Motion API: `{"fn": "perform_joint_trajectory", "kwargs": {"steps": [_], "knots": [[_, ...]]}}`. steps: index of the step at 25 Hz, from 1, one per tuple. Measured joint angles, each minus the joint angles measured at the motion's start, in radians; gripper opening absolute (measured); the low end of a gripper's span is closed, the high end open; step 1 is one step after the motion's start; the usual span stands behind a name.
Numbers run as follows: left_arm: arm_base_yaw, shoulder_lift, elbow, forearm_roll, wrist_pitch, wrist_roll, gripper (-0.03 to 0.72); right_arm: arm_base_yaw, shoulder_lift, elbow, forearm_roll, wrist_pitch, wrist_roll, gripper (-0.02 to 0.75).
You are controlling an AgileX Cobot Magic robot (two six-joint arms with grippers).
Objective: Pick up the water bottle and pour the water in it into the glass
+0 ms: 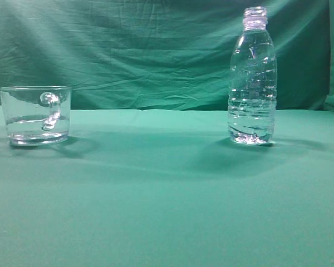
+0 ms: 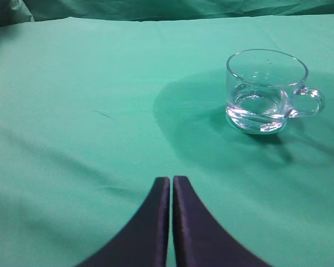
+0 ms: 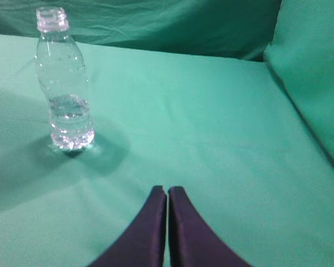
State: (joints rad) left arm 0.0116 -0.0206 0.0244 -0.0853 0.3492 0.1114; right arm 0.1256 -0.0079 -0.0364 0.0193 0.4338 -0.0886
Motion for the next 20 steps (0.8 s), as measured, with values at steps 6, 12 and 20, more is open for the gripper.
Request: {"fn": "perform_joint_trajectory", "kwargs": {"steps": [6, 12, 20], "knots": [[0.000, 0.000, 0.000, 0.000, 0.000, 0.000, 0.000, 0.000, -0.002, 0.060, 0.031, -0.009, 0.000, 0.000], [0.000, 0.000, 0.000, 0.000, 0.000, 0.000, 0.000, 0.000, -0.002, 0.064, 0.037, -0.031, -0.002, 0.000], [0.000, 0.000, 0.000, 0.000, 0.000, 0.000, 0.000, 0.000, -0.002, 0.064, 0.039, -0.037, -0.002, 0.000]]}}
